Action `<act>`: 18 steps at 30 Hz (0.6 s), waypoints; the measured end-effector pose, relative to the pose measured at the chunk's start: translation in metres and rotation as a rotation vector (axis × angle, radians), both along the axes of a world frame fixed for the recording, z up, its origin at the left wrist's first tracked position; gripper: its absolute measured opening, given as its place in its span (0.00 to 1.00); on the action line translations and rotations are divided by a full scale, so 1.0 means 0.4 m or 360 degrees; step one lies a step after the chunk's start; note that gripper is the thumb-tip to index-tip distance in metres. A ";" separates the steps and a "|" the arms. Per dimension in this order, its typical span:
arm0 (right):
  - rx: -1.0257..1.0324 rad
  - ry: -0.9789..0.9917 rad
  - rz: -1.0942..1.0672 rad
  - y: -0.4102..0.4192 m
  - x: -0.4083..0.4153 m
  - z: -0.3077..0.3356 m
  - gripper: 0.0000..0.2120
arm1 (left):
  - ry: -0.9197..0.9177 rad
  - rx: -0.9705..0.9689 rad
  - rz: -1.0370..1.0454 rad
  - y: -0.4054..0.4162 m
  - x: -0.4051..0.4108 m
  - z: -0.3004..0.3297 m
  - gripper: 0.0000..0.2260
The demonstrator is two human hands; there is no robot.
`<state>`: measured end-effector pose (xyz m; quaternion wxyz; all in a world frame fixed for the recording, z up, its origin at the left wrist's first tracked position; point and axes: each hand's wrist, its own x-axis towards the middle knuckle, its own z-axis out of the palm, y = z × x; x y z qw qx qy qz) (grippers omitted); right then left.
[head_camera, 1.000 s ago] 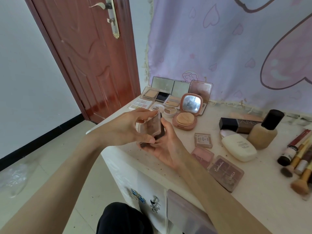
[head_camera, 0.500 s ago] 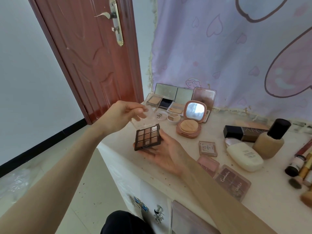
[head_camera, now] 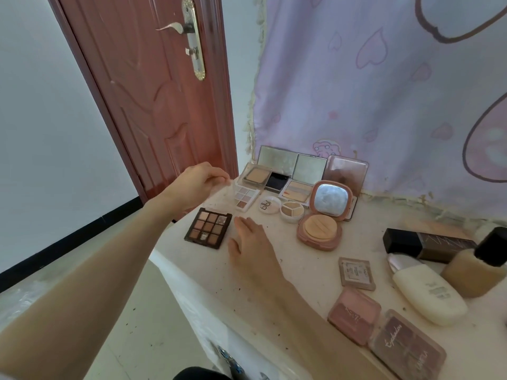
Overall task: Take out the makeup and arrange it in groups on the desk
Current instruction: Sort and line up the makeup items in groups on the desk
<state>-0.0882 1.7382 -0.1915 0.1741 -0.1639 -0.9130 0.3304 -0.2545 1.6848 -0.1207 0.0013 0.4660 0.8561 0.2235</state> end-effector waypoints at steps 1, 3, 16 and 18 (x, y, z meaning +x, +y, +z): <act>0.0194 -0.0129 0.0010 0.002 0.000 -0.007 0.22 | -0.0003 -0.0022 -0.0007 0.010 -0.001 -0.005 0.11; 0.0412 -0.0333 -0.0017 0.004 0.002 -0.018 0.26 | 0.0007 -0.0059 -0.0027 0.030 0.001 -0.011 0.11; 0.0560 -0.0608 0.0077 -0.003 0.004 -0.027 0.28 | 0.0009 0.0139 0.0139 0.085 0.007 -0.037 0.09; 0.0555 -0.0594 0.0083 -0.003 0.005 -0.027 0.28 | 0.0011 0.0174 0.0173 0.089 0.007 -0.045 0.09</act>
